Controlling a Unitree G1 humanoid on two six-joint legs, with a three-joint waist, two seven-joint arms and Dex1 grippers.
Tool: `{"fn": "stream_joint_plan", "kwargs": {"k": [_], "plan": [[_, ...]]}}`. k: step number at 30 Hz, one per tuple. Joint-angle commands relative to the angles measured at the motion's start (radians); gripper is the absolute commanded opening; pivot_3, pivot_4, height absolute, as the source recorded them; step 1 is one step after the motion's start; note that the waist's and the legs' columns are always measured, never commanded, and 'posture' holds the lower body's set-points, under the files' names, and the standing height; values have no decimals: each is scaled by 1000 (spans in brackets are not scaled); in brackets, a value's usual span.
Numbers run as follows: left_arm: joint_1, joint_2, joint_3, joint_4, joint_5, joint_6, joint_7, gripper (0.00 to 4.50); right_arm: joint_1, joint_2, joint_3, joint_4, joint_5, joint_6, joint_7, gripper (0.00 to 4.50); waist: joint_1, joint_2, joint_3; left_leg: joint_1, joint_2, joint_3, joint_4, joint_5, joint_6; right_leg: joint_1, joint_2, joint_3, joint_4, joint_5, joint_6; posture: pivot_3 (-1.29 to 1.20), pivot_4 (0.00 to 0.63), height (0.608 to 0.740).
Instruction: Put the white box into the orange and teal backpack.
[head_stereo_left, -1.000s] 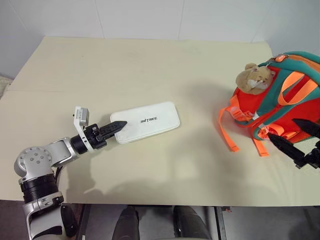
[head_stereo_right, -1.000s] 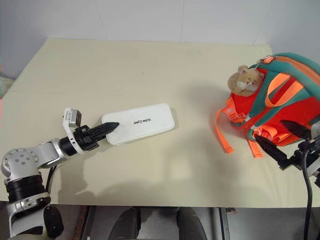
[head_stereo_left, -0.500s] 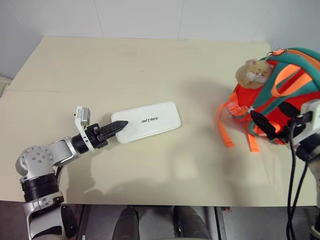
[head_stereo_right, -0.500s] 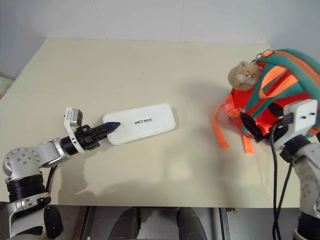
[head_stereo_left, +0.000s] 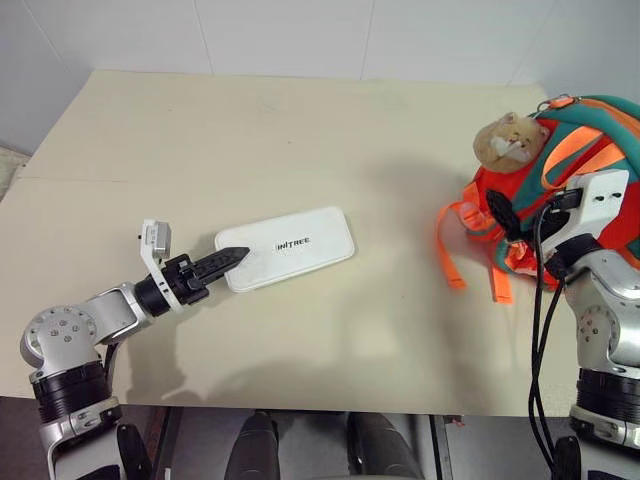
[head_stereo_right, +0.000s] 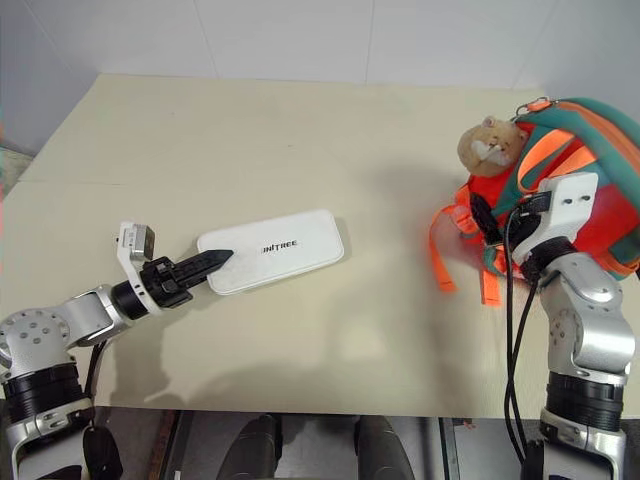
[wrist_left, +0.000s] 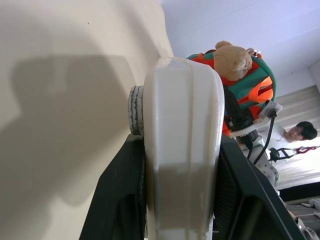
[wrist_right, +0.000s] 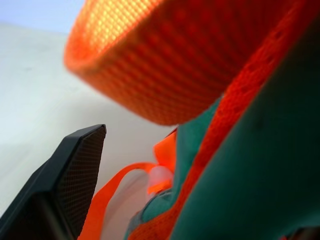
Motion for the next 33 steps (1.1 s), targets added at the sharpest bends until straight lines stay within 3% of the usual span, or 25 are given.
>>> {"fn": "stream_joint_plan", "kwargs": {"k": [1, 10, 19, 26, 29, 33], "plan": [[12, 4, 24, -43, -51, -10, 5, 1301, -10, 2, 4, -65, 35, 2, 9, 3228, 0, 0, 0, 0, 0, 0, 0, 0, 0, 0, 0, 0, 0, 0, 0, 0, 150, 740], [-4, 39, 56, -7, -46, -58, 1, 1301, -51, 45, 105, -282, 208, 172, 25, 32, -17, 0, 0, 0, 0, 0, 0, 0, 0, 0, 0, 0, 1, 0, 0, 0, 150, 740], [-16, 127, 58, 48, -22, -116, -38, 1301, -93, 115, 183, -490, 461, 359, -12, 0, -25, 0, 0, 0, 0, 0, -4, 0, 0, -2, 0, 0, 0, 0, -1, 0, 150, 740], [-43, 219, 38, 127, 18, -157, -102, 1301, -129, 12, 165, -549, 698, 437, 87, 0, -24, 0, 0, 0, 1, 0, -7, -1, 1, -3, 0, 0, -2, -1, -2, 0, 150, 740], [-66, 264, 28, 161, 40, -168, -141, 1301, -171, -58, 148, -559, 883, 478, 123, 0, -25, 0, 0, -1, 1, 0, -8, -1, 1, -3, 0, -1, -3, -1, -2, 0, 150, 740], [-82, 304, 14, 187, 65, -181, -190, 1301, -160, -159, 154, -569, 978, 504, 212, 0, -23, 0, 0, -1, 1, 0, -10, -1, 1, -4, 0, -1, -4, -2, -2, 0, 150, 740]]}}
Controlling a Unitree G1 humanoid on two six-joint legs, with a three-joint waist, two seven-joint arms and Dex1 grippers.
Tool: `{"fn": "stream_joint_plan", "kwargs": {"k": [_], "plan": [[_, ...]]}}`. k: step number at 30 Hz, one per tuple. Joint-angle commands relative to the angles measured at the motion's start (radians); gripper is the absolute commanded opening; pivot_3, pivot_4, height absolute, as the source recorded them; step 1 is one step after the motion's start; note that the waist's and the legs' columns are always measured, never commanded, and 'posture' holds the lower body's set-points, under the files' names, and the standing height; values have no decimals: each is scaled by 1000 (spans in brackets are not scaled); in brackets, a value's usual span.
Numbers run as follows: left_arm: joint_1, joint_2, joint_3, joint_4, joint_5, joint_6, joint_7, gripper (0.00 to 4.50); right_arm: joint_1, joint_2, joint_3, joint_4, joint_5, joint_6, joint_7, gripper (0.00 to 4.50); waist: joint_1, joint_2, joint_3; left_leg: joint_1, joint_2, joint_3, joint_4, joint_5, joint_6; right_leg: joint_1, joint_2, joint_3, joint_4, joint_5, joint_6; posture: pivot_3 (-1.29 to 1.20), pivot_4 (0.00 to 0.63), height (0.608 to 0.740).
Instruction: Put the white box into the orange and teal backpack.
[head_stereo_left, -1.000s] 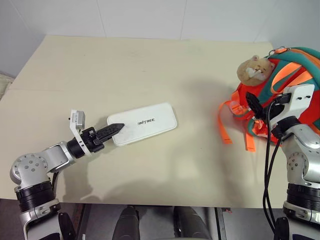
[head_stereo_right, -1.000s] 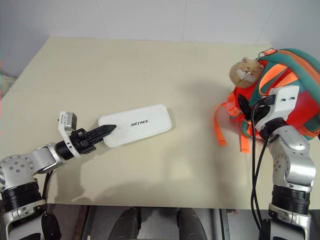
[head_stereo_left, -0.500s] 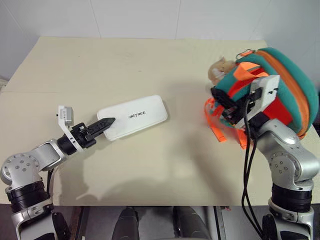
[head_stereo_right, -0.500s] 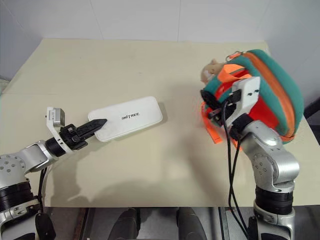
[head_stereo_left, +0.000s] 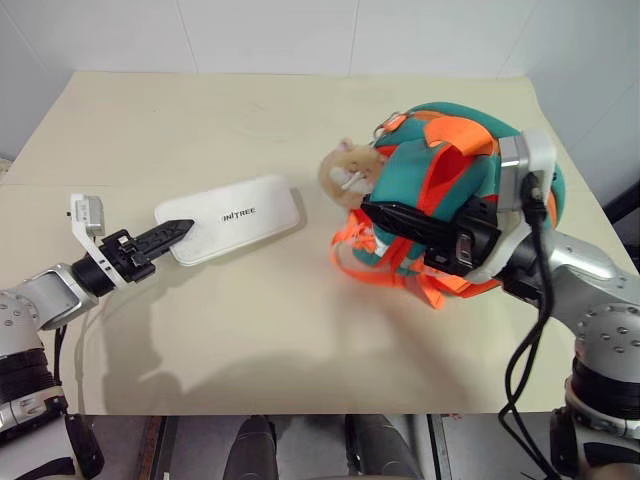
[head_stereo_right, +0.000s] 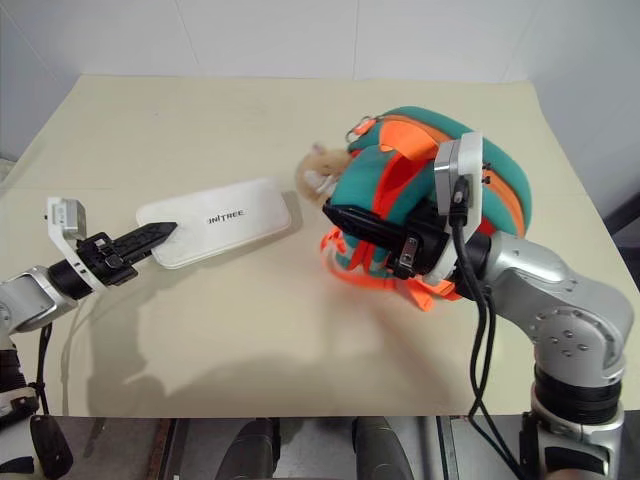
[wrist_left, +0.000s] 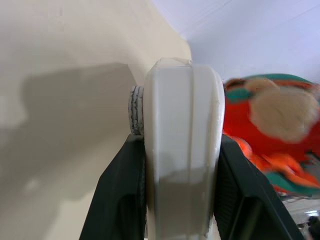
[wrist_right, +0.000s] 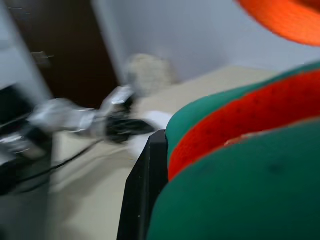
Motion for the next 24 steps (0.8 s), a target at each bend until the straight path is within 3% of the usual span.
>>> {"fn": "stream_joint_plan", "kwargs": {"k": [1, 8, 16, 24], "plan": [[-28, 45, 4, 17, 11, -23, -65, 1301, 2, -79, -30, -62, 105, 7, 111, 0, 1, 0, 0, 0, 0, 0, -1, 0, 0, 0, 0, 0, -1, 0, 0, 0, 150, 740], [-36, 97, -11, 53, 58, -49, -141, 1301, -5, -154, -20, -74, 217, -6, 206, 0, 0, 0, 0, 0, 0, 0, -1, 0, 0, 0, 0, 0, -2, -1, 0, 0, 150, 740], [11, 146, 2, 3, 90, -124, -248, 1301, 134, -279, 60, -91, -137, -150, 605, 0, 5, 0, 0, -1, 0, 1, -1, 0, 0, 0, 0, -1, -4, -1, 0, 0, 150, 740], [65, 168, 42, -84, 100, -246, -358, 1301, 111, -280, 92, 16, -265, -247, 737, 0, 4, 0, 0, 0, 0, 1, -1, 0, 0, 0, 0, -1, -3, -1, 0, 0, 150, 740]]}}
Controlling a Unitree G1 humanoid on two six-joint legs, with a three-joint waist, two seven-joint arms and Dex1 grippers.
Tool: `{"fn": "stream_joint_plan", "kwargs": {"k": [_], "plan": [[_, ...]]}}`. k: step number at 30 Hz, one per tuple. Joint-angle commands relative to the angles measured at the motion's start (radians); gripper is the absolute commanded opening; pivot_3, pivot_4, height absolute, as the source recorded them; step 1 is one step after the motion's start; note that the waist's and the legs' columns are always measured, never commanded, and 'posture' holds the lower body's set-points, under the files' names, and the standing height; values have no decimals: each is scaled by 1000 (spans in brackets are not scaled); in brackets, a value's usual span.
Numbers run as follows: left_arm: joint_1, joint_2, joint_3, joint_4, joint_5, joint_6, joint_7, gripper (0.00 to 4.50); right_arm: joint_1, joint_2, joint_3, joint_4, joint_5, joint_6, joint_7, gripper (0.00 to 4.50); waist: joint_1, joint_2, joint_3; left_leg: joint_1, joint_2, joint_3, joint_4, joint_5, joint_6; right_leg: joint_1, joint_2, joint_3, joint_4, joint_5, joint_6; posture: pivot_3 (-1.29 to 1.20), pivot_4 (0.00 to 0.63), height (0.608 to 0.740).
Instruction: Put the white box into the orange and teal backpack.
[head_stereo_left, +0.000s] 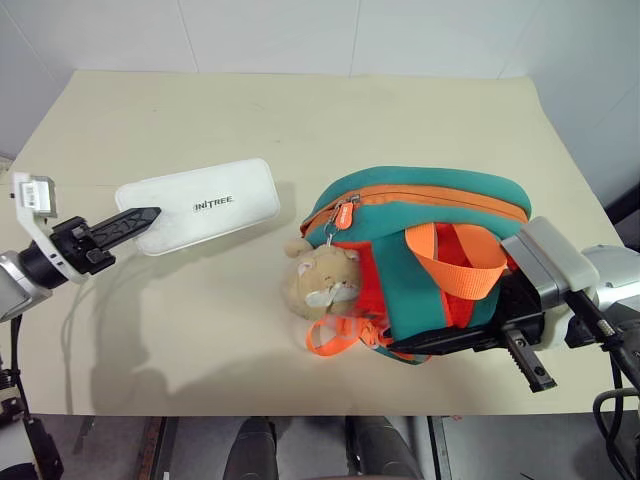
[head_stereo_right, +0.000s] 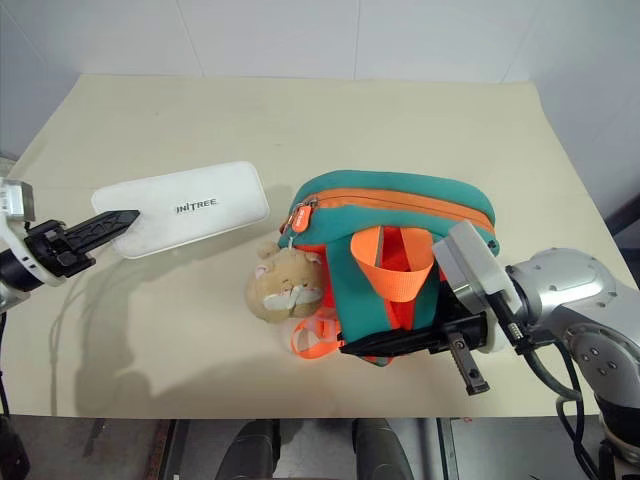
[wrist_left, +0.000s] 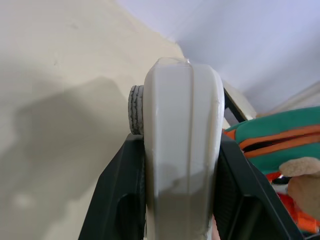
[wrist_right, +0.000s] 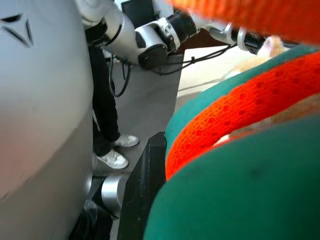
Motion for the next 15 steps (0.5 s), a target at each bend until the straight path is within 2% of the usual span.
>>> {"fn": "stream_joint_plan", "kwargs": {"k": [1, 8, 15], "plan": [[20, 13, 83, -98, -18, -104, -80, 1301, -22, 6, 11, 33, -43, -48, 41, 0, 1, 0, 0, 0, 0, 0, 0, 0, 0, 0, 0, 0, 0, 0, 0, 0, 150, 740], [50, 41, 165, -188, -14, -240, -164, 1301, -25, -2, 21, 123, -93, -71, 97, 0, 2, 0, 0, 0, 0, 0, 0, 0, 0, 0, 0, 0, 0, 0, 0, 0, 150, 740], [67, 92, 177, -278, -43, -243, -213, 1301, -38, 6, 43, 197, -155, -93, 142, 0, 2, 0, 0, 0, 0, 0, 2, 0, 0, 0, 0, 0, 1, 0, 0, 0, 150, 740]]}}
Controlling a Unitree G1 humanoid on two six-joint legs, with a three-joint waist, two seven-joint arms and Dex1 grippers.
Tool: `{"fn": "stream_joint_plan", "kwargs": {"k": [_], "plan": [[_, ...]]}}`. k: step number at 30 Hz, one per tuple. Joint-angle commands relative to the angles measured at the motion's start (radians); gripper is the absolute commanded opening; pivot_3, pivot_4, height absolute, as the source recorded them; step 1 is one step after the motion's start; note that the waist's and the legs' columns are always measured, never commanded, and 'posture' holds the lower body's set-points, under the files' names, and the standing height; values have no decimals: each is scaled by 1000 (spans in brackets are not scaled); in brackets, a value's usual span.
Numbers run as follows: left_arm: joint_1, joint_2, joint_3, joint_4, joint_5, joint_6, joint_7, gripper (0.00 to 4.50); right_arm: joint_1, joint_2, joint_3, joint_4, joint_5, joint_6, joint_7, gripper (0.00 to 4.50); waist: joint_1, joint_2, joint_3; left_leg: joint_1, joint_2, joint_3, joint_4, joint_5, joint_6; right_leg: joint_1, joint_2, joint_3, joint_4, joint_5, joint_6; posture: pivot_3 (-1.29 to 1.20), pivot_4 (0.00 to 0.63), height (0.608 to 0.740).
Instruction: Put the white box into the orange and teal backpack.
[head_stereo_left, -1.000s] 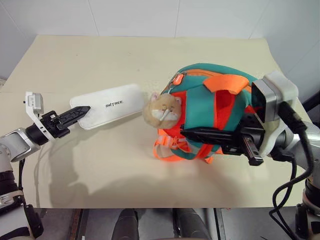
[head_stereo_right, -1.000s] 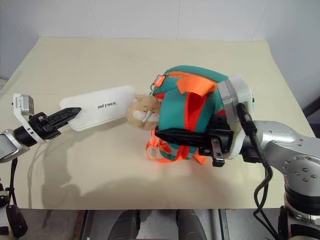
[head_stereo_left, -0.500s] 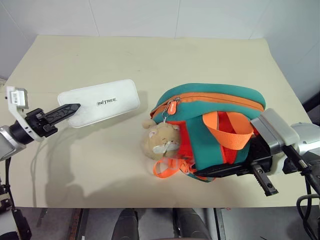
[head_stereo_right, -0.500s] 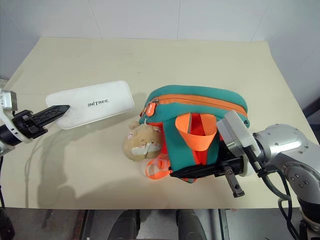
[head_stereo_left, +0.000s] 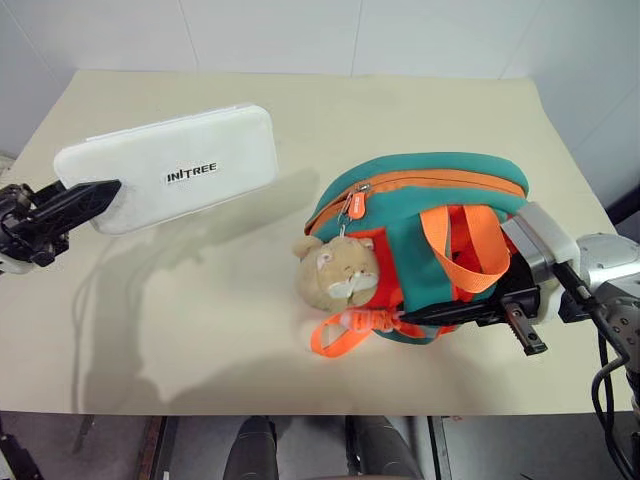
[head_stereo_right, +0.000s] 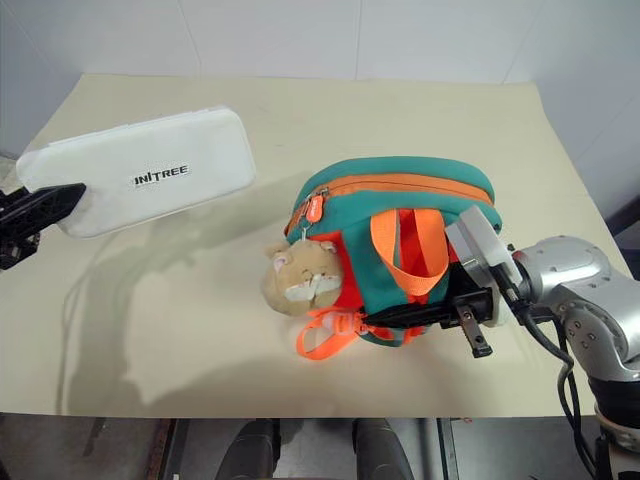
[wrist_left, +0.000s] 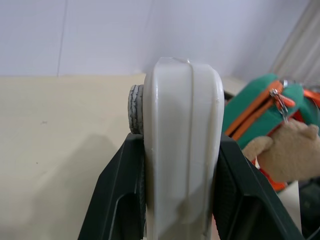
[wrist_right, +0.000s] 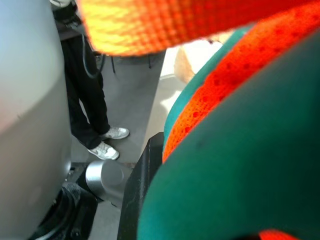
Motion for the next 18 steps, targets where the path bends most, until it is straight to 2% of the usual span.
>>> {"fn": "stream_joint_plan", "kwargs": {"k": [1, 15, 18], "plan": [[-1, 31, 29, -66, -34, -19, -34, 1301, -27, 4, 4, 13, -11, -15, 17, 0, 0, 0, 0, 0, 0, 0, 0, 0, 0, 0, 0, 0, 0, 0, 0, 0, 150, 740], [-87, 75, -33, -216, -132, 21, -18, 1301, -89, 43, 36, 76, -60, -28, 22, 0, -4, 0, 0, 0, 0, 0, 3, 0, 0, 0, 0, 0, 3, 0, 0, 0, 150, 740], [-72, 81, -58, -212, -104, 12, -35, 1301, -104, 57, 40, 83, -69, -29, 17, 0, -4, 0, 0, 0, 0, 0, 4, 0, 0, 0, 0, 0, 4, 0, 0, 0, 150, 740]]}}
